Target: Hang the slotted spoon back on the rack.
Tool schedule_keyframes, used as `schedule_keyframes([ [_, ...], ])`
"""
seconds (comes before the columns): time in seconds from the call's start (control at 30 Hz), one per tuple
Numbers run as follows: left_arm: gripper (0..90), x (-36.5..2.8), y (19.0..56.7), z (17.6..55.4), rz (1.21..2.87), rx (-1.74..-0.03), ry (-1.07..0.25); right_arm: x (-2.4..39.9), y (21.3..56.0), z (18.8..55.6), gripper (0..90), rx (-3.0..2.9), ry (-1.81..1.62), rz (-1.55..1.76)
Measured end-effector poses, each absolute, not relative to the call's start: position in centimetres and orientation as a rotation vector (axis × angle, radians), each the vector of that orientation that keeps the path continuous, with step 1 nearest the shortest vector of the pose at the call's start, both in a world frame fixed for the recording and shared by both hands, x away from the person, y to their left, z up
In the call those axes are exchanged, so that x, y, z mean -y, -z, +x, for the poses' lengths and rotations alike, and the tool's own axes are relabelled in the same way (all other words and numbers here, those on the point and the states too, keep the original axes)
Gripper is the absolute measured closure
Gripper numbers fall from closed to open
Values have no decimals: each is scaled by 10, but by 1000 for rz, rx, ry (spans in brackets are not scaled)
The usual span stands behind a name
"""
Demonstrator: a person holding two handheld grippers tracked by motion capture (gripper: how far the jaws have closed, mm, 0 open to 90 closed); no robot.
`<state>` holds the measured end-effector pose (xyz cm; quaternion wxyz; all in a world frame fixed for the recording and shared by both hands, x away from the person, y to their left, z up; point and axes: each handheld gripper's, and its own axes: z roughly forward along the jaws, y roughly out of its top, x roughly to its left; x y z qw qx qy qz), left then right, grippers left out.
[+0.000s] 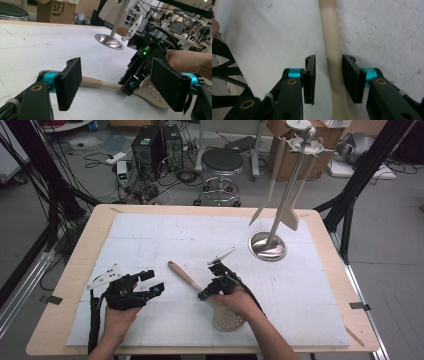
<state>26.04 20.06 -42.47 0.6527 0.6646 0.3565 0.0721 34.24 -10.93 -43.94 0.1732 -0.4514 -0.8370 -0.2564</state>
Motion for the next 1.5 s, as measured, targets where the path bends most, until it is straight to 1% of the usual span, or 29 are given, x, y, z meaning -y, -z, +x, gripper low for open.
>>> schedule_keyframes([
  [0.1,261,-199,425,261,1514,-805,-158,109,439,339,675,2409,739,-1282],
  [0.2,261,-198,426,261,1519,-805,-155,112,442,338,744,2421,778,-1276],
  [0.23,262,-198,427,261,1518,-806,-155,114,443,339,748,2413,788,-1278],
  [0.5,261,-198,427,261,1519,-812,-155,114,443,336,754,2439,803,-1268],
  [0.73,262,-200,428,262,1517,-815,-153,113,442,332,786,2465,817,-1279],
  [1.03,262,-206,428,261,1504,-821,-159,117,441,329,790,2462,860,-1279],
  [1.5,261,-205,426,260,1499,-822,-162,167,422,322,789,2337,1117,-1362],
])
